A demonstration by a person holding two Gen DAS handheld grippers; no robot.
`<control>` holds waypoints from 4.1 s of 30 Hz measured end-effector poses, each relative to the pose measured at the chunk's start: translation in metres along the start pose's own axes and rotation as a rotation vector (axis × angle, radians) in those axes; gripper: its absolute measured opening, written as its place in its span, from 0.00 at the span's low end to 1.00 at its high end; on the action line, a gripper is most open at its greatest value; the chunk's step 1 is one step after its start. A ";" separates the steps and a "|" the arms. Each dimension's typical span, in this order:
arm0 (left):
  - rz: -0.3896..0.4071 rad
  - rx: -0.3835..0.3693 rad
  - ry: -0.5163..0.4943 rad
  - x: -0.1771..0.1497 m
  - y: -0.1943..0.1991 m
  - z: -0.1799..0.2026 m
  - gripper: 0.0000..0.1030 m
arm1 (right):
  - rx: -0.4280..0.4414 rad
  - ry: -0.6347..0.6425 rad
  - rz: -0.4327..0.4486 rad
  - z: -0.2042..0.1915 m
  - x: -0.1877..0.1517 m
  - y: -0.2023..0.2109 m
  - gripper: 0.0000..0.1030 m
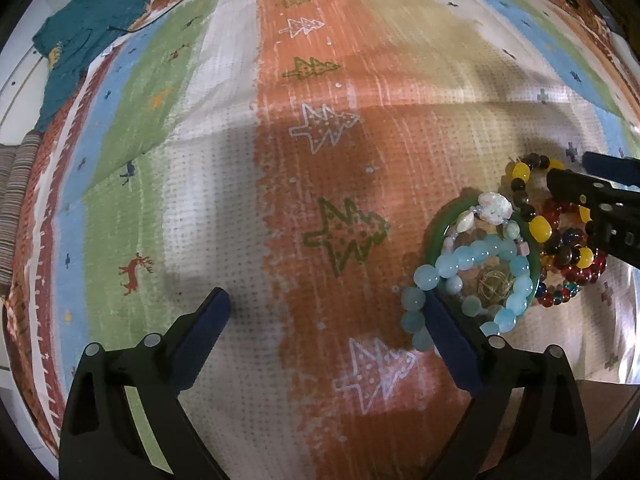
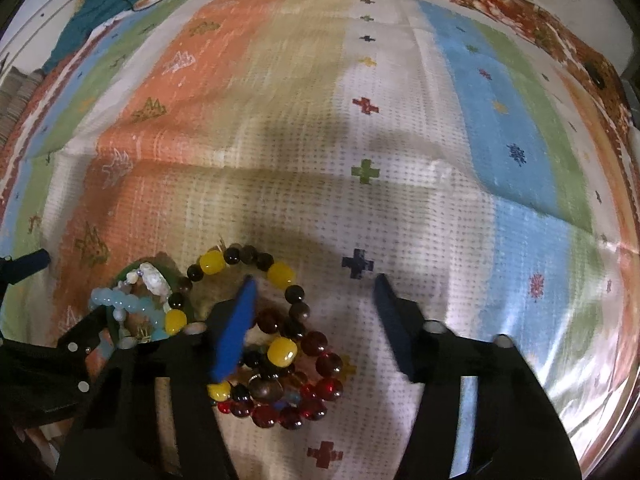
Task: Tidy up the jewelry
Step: 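Grasp the light blue bead bracelet with left tool while right grasps yellow-black bead bracelet, then lift both held bracelets and carry them over the silver tin, then open both tools to drop the bracelets into the tin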
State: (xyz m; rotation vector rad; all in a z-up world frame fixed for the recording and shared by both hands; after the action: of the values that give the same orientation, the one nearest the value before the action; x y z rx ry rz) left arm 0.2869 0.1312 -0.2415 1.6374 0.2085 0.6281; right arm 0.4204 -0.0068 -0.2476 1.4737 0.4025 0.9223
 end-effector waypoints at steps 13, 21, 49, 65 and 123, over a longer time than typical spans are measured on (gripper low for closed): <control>0.035 -0.033 -0.044 -0.001 0.010 0.010 0.10 | -0.008 0.041 0.031 -0.004 -0.002 0.000 0.12; 0.062 -0.112 0.004 0.001 0.037 0.012 0.10 | 0.002 0.026 0.091 -0.007 -0.004 0.025 0.12; 0.184 -0.298 0.036 -0.007 0.138 0.023 0.10 | 0.018 0.005 0.272 -0.010 -0.026 0.117 0.12; 0.253 -0.359 0.032 -0.036 0.191 0.022 0.10 | 0.017 0.028 0.404 -0.029 -0.044 0.178 0.12; 0.294 -0.323 0.049 -0.098 0.215 0.006 0.37 | 0.021 -0.022 0.337 -0.043 -0.124 0.194 0.36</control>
State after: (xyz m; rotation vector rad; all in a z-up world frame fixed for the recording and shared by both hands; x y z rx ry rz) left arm 0.1613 0.0412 -0.0630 1.3501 -0.0981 0.8776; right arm 0.2584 -0.0985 -0.1051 1.5985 0.1484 1.1686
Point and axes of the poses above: each gripper's, at about its wrist camera, not at the fingertips, and y roughly against the way its jaws point, z to its right, x to its top, the point moved 7 cm from there along -y, roughly the way its jaws point, and after that the axes turned 13 degrees about y, right-handed, at the moved point
